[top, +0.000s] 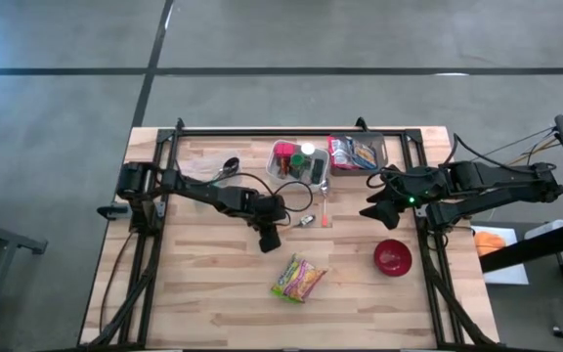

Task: Pick & Place Food Item
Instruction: Put the yellow spoon into the transparent bin

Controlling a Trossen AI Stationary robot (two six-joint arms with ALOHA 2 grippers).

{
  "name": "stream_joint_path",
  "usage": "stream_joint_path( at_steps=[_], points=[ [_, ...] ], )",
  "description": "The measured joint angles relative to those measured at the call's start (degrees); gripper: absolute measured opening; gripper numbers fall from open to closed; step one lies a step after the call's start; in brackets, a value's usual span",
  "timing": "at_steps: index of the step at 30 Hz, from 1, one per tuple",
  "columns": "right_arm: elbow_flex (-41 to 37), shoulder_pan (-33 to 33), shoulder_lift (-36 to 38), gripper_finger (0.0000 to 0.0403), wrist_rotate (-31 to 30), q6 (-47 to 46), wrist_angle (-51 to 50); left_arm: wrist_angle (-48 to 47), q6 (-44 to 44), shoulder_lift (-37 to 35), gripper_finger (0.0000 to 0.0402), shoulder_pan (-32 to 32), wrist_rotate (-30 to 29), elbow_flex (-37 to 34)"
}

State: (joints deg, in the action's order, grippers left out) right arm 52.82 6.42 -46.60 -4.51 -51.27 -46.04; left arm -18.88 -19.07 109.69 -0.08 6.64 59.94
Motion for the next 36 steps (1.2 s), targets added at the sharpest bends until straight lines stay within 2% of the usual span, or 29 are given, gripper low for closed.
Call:
stream_joint_path(
  at_steps=[18,26,36],
  points=[
    [0.00,0.00,0.01,0.0322,0.00,0.26,-0.04,-1.98,2.60,-3.32,0.0000,-0.74,1.72,-0.35],
    [0.00,0.00,0.01,0.0322,0.00,0.48,-0.09,-3.04,2.63,-6.80,0.0005,-0.42,1.45,-0.18],
    [0.00,0.00,0.01,0.0322,0.00,0.43,-0.07,-2.37,2.03,-7.21,0.0001,-0.37,0.42,0.15]
  ],
)
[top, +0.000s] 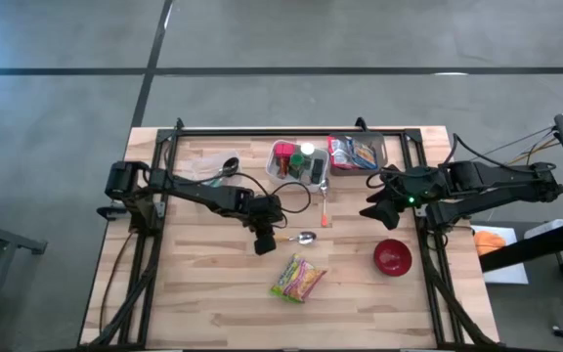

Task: Pick & Place Food Item
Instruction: Put the yellow spoon into the transparent bin

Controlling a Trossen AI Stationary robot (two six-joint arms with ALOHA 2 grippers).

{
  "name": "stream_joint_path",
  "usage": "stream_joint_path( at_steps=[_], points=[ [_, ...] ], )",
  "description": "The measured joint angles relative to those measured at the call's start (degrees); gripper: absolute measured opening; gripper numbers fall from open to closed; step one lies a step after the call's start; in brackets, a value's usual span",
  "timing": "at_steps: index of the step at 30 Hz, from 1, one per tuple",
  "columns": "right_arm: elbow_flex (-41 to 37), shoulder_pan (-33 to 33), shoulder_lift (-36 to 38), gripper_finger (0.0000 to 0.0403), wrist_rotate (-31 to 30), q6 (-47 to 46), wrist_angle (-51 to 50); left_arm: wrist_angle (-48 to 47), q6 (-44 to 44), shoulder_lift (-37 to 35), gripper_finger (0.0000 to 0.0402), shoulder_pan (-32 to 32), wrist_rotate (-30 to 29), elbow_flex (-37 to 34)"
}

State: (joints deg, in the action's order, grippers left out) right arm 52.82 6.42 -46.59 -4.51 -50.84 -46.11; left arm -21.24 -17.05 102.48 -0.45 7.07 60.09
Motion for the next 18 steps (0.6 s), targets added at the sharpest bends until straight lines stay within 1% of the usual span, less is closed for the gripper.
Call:
stream_joint_path(
  at_steps=[2,4,6,10,13,15,18],
  points=[
    [0.00,0.00,0.00,0.0322,0.00,-0.03,0.01,0.98,0.01,-0.11,0.0007,0.01,-0.01,0.93],
    [0.00,0.00,0.00,0.0322,0.00,-0.05,0.02,2.67,2.56,-0.23,0.0028,-0.24,0.00,2.05],
    [0.00,0.00,0.00,0.0322,0.00,-0.12,0.04,4.14,5.72,-0.12,0.0062,-0.48,-0.01,3.04],
    [0.00,0.00,0.00,0.0322,0.01,-0.19,0.04,4.58,6.85,2.52,0.0141,-0.38,-1.53,4.46],
    [0.00,0.00,0.00,0.0322,0.01,-0.19,0.04,5.54,8.97,5.27,0.0184,-0.05,-0.41,5.71],
    [0.00,0.00,0.00,0.0322,0.02,-0.19,0.07,6.67,10.85,6.75,0.0197,-0.06,-0.19,6.89],
    [0.00,0.00,0.00,0.0322,0.04,-0.69,0.02,7.99,13.97,8.26,0.0200,-0.47,0.02,7.87]
  ],
)
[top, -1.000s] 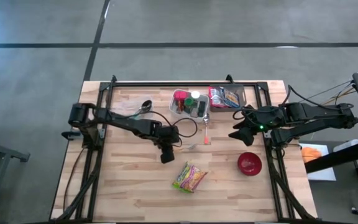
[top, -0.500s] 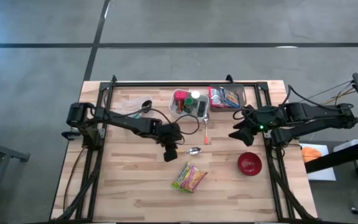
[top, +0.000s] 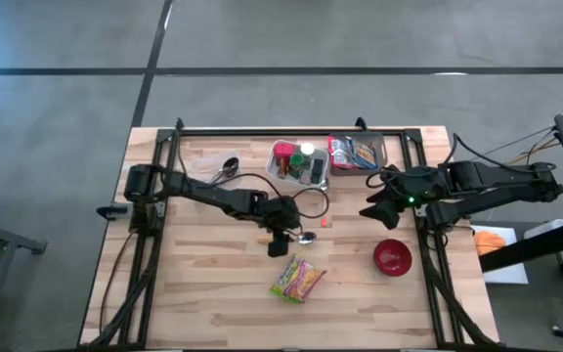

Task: Pick & Place Food Item
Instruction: Put the yellow spoon into the transparent bin

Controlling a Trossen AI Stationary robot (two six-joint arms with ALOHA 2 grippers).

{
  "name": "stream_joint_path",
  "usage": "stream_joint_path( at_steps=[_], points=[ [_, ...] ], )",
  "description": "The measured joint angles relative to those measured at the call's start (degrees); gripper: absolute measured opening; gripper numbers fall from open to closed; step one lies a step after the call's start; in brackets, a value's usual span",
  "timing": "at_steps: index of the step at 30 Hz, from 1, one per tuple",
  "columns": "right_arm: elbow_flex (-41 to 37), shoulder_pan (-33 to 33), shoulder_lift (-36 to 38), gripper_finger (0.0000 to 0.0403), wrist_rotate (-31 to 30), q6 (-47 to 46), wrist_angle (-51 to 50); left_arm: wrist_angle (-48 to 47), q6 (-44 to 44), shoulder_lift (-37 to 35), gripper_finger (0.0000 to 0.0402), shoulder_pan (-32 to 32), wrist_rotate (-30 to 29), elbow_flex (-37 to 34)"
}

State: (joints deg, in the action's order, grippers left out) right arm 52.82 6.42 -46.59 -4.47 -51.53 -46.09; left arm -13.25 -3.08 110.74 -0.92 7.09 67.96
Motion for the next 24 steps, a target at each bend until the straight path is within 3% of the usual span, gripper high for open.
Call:
stream_joint_path(
  at_steps=[12,15,19,24],
  points=[
    [0.00,0.00,0.00,0.0322,0.60,-1.44,0.02,1.00,8.57,5.28,0.0144,-0.89,-0.32,0.00],
    [0.00,0.09,0.00,0.0322,0.63,-1.46,0.02,0.14,11.92,6.13,0.0107,-1.46,-2.88,0.27],
    [0.00,0.09,0.00,0.0322,0.63,-1.48,0.02,-0.93,12.97,6.38,0.0022,-1.73,-3.22,0.35],
    [0.00,0.09,0.00,0.0322,0.61,-1.38,0.02,-1.26,10.07,6.03,0.0018,-1.73,-3.52,0.28]
  ],
)
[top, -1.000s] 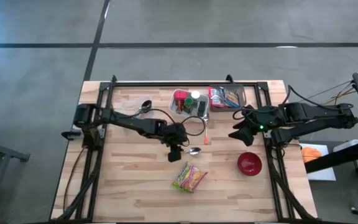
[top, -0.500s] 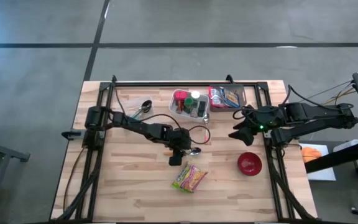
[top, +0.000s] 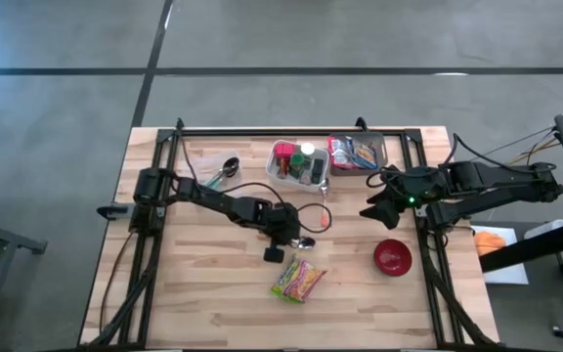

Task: Pick & Place Food Item
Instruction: Put the yellow spoon into the transparent bin

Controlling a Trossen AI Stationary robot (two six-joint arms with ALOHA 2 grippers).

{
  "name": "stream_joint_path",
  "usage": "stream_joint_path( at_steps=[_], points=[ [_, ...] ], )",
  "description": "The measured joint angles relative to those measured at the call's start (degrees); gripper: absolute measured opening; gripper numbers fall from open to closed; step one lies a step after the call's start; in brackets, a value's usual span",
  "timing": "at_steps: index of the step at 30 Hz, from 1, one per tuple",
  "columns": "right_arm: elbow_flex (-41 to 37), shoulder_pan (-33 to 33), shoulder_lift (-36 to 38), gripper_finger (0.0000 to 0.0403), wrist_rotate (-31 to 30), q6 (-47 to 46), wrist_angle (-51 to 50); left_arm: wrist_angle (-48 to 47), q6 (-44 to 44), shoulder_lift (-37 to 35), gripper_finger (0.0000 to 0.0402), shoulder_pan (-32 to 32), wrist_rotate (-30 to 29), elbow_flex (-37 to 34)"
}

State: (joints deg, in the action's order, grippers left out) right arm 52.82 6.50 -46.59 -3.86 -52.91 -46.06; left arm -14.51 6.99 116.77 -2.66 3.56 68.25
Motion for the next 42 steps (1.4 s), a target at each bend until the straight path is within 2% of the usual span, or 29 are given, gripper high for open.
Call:
stream_joint_path(
  at_steps=[9,18,22,28,33,38,42],
  points=[
    [0.00,0.00,0.00,0.0322,-0.07,0.61,0.03,-6.42,-4.45,-7.47,0.0006,0.29,-2.08,-0.61],
    [0.00,0.00,0.00,0.0322,-0.20,2.16,0.07,-16.44,-6.04,-19.80,0.0003,3.26,-4.21,-0.50],
    [0.00,0.02,0.00,0.0322,-0.20,2.50,0.07,-22.82,-7.03,-26.36,0.0002,6.17,-8.07,-0.45],
    [0.00,0.02,0.00,0.0322,-0.22,3.00,0.12,-31.81,-9.95,-35.67,0.0001,14.95,-11.16,-1.94],
    [0.00,0.01,0.00,0.0322,-0.24,3.37,0.17,-31.63,-10.26,-42.07,0.0001,25.64,-10.40,-7.44],
    [0.00,0.02,0.00,0.0322,-0.24,3.37,0.17,-30.61,-11.93,-43.56,0.0000,35.70,-7.60,-14.60],
    [0.00,0.02,0.00,0.0322,-0.22,2.61,0.15,-27.31,-14.16,-43.59,0.0000,38.75,-5.78,-20.22]
  ],
)
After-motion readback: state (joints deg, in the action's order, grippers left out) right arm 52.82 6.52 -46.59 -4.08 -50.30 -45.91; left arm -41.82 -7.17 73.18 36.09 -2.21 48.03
